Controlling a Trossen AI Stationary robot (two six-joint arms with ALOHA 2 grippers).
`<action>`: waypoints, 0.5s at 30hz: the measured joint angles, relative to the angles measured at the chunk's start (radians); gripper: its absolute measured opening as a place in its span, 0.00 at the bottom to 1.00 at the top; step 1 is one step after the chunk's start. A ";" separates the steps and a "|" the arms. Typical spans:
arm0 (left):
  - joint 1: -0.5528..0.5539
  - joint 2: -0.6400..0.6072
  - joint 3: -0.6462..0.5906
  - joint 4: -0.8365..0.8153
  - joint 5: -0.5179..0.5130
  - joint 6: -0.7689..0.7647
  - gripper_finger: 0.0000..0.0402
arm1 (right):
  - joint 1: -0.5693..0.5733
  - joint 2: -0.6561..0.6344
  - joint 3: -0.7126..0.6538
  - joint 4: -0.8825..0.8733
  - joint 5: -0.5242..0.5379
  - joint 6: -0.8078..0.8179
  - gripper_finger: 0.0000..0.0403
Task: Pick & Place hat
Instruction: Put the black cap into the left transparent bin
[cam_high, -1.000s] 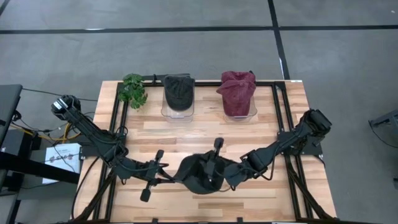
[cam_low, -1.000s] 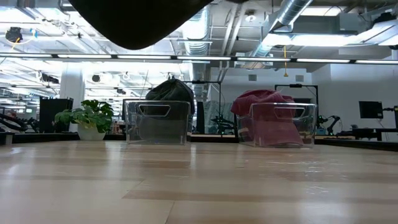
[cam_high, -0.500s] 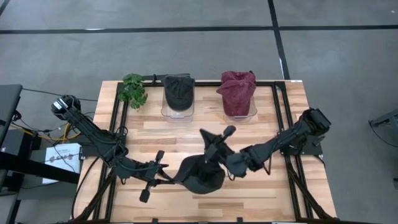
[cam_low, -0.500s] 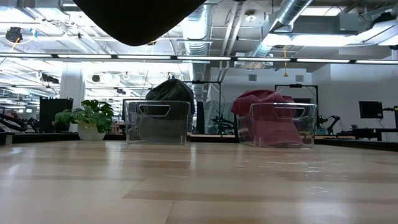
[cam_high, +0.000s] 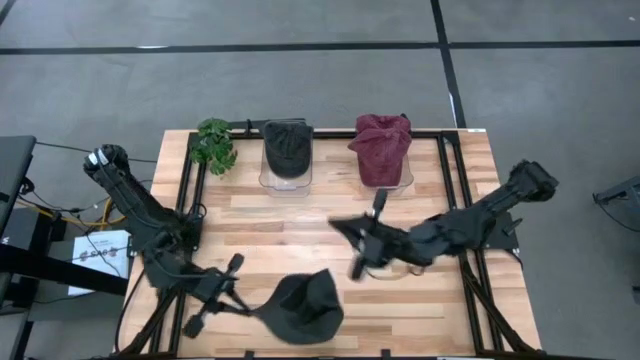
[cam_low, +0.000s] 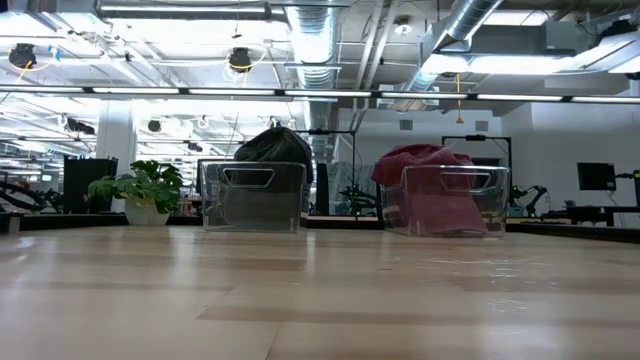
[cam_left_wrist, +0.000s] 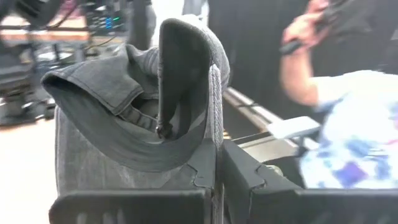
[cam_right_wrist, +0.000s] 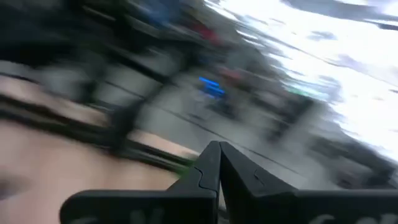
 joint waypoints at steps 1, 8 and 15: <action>-0.019 -0.009 0.000 -0.001 0.000 0.000 0.03 | 0.010 -0.024 0.000 -0.065 -0.084 0.055 0.00; -0.121 -0.030 0.000 -0.012 -0.006 0.006 0.04 | 0.081 -0.049 0.000 -0.368 -0.521 0.302 0.00; -0.133 -0.013 0.000 -0.022 -0.054 0.007 0.04 | 0.144 0.072 0.000 -0.340 -0.536 0.298 0.00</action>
